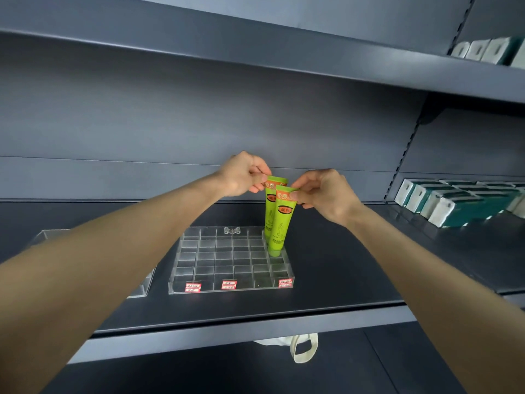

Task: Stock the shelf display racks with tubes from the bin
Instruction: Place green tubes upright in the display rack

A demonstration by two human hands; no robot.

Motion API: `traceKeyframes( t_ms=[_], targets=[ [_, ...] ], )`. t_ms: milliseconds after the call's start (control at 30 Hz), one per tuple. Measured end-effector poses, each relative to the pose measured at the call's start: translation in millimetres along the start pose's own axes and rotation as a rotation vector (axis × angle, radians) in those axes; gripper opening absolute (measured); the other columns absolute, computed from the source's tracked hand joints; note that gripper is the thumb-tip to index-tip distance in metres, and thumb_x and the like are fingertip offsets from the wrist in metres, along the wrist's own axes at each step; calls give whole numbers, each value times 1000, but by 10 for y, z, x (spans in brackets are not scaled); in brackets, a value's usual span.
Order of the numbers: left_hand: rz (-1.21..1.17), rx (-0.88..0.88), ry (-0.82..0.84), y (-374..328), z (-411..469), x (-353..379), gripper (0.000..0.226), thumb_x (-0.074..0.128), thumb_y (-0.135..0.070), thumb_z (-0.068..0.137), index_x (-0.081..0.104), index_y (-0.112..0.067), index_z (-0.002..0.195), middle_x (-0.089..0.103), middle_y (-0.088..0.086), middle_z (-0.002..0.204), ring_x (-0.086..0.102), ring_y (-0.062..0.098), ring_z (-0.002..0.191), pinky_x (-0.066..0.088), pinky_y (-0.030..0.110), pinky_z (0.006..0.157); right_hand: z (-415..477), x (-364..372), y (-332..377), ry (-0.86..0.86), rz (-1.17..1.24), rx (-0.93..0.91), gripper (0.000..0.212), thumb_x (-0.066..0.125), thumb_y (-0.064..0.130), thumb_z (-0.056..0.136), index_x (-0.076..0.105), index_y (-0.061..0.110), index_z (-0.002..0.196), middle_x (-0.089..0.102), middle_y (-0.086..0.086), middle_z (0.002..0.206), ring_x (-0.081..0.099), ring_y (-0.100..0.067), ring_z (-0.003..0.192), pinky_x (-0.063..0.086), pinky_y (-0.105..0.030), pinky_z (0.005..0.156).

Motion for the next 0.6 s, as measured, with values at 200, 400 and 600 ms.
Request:
traceKeyframes(
  t_ms=[200, 400, 600],
  targets=[
    [22, 1, -9, -8, -2, 25, 25, 43, -3, 96, 58, 1, 116, 60, 11, 95, 58, 18, 79, 48, 16, 62, 49, 9, 35, -11, -64, -18, 4, 68, 14, 86, 66, 17, 85, 70, -7, 90, 64, -19, 83, 52, -30, 78],
    [58, 15, -8, -19, -57, 44, 29, 45, -14, 97, 56, -4, 121, 61, 9, 101, 57, 20, 88, 43, 19, 64, 73, 16, 69, 2, -135, -17, 9, 68, 17, 86, 68, 12, 93, 65, -1, 86, 56, -7, 73, 42, -16, 66],
    [146, 18, -59, -66, -240, -80, 32, 51, -22, 94, 56, -9, 123, 62, 11, 118, 57, 22, 110, 39, 22, 93, -42, -36, 150, -31, -169, 3, 16, 70, 19, 85, 67, 13, 100, 66, -5, 98, 59, -16, 93, 46, -23, 84]
  ],
)
Point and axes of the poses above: each hand's wrist, its own z-axis towards the middle knuckle, its own x-axis out of the palm, y = z × x, the point moved 1 cm from there along z, towards the middle knuckle
